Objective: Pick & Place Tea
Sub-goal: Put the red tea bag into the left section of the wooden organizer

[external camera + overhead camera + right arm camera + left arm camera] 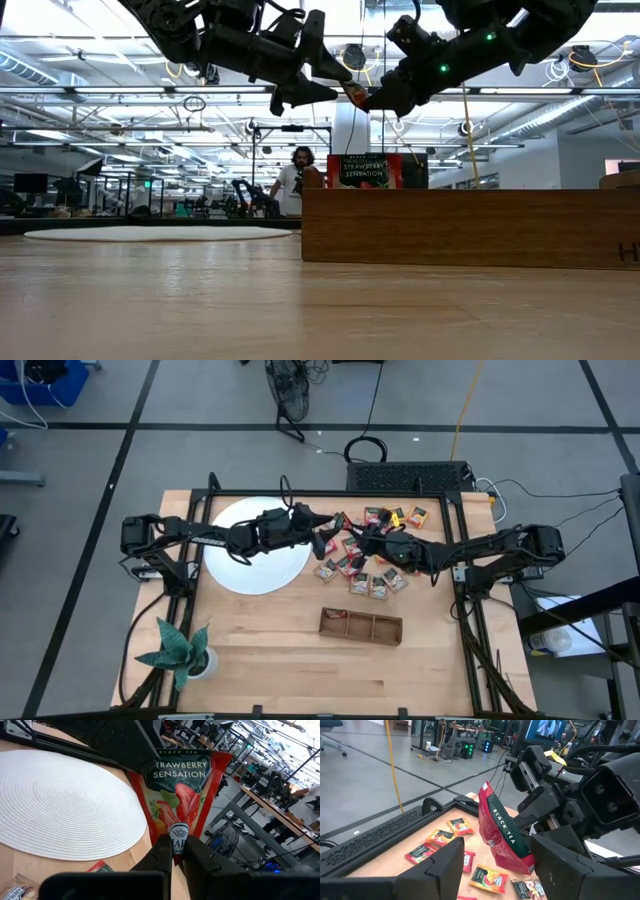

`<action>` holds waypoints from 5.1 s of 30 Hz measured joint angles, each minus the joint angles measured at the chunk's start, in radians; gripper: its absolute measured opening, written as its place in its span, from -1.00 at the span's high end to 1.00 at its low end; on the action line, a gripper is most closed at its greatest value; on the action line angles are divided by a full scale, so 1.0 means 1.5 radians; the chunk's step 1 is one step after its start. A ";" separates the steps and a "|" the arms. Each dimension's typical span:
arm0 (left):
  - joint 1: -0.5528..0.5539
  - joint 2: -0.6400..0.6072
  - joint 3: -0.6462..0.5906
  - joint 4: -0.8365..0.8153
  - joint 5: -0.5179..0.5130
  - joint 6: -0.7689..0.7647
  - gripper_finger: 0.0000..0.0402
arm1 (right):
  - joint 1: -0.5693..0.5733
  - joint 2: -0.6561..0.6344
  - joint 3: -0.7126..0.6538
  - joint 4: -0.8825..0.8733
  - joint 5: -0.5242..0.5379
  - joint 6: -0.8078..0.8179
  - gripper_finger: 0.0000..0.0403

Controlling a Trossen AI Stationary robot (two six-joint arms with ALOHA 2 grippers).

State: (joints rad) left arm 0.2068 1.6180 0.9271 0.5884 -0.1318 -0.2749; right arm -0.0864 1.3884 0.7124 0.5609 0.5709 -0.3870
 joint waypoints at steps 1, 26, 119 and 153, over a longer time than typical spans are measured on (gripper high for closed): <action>0.000 0.000 0.000 0.000 0.000 0.000 -0.12 | 0.000 0.000 0.000 0.001 0.000 0.000 0.92; 0.000 -0.098 0.000 -0.106 -0.037 0.226 0.99 | 0.000 0.000 0.001 -0.051 -0.055 0.080 0.56; -0.197 0.077 0.057 -0.299 0.192 0.237 0.58 | -0.037 -0.009 0.000 -0.088 -0.105 0.116 0.38; -0.253 0.111 0.280 -0.646 0.155 0.318 0.98 | 0.003 -0.038 0.000 -0.122 -0.240 0.093 0.56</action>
State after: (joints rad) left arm -0.1734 1.7848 1.3467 -0.3807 0.1004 0.2016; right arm -0.0826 1.3312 0.7128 0.3782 0.2113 -0.2481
